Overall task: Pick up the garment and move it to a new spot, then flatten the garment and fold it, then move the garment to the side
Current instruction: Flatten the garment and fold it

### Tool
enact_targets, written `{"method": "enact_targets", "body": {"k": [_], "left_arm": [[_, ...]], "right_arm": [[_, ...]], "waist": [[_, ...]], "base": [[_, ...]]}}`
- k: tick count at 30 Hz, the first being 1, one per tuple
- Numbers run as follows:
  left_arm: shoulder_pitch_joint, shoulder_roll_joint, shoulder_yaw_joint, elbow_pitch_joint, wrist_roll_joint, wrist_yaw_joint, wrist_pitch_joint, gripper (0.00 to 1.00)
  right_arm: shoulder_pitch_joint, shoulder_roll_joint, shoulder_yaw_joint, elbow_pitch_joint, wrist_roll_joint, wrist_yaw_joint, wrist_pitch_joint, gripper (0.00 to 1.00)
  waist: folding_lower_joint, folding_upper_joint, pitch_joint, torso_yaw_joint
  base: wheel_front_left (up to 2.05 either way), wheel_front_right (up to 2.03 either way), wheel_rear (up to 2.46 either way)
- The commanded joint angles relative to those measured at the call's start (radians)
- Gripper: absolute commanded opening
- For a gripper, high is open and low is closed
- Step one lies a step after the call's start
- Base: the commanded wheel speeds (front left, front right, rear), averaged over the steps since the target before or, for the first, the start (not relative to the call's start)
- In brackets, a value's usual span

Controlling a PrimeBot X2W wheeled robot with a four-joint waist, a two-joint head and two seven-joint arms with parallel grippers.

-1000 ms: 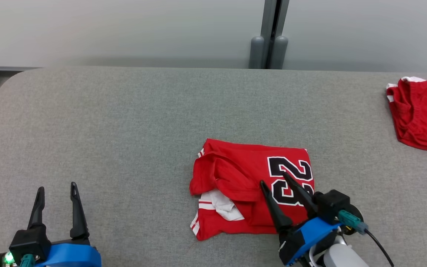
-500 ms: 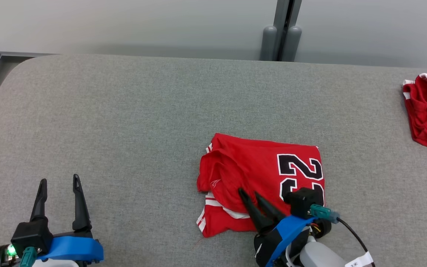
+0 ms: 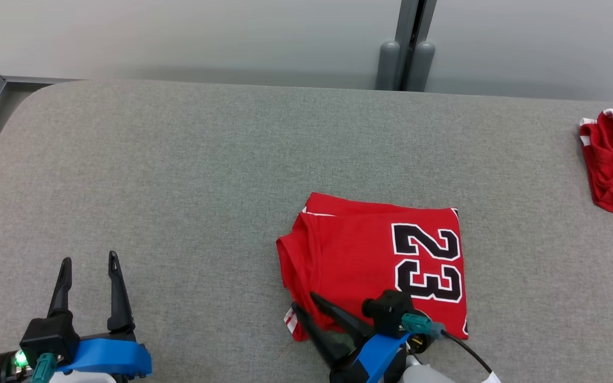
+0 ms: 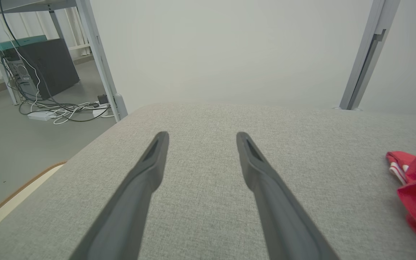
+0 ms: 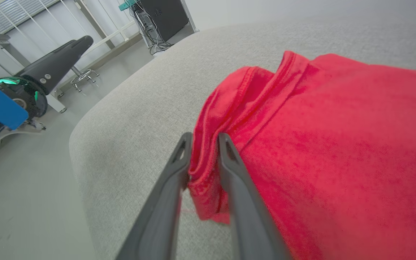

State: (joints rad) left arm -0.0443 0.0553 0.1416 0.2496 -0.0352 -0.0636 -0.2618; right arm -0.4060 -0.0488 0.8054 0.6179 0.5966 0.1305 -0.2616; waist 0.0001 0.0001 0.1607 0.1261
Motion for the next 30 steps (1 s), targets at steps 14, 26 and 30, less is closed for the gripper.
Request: {"method": "enact_targets", "body": {"k": [14,26,30], "left_arm": [[0.013,0.001,0.016,-0.009,0.004,0.003,-0.004,1.00],[0.029,0.015,0.017,-0.015,0.021,-0.001,-0.004,1.00],[0.034,0.020,0.011,-0.011,0.024,-0.005,-0.004,1.00]], "right_arm": [[0.069,-0.030,-0.293,-0.167,-0.200,0.001,-0.004,1.00],[0.243,-0.060,-0.657,-0.379,-0.355,0.001,-0.004,1.00],[0.298,-0.046,-0.718,-0.407,-0.373,0.001,-0.004,1.00]], "waist": [[-0.0001,-0.0001,-0.022,-0.056],[-0.0001,-0.0001,-0.055,-0.114],[-0.0001,-0.0001,-0.069,-0.120]], "base": [[0.00,0.00,0.00],[0.00,0.00,0.00],[0.00,0.00,0.00]]}}
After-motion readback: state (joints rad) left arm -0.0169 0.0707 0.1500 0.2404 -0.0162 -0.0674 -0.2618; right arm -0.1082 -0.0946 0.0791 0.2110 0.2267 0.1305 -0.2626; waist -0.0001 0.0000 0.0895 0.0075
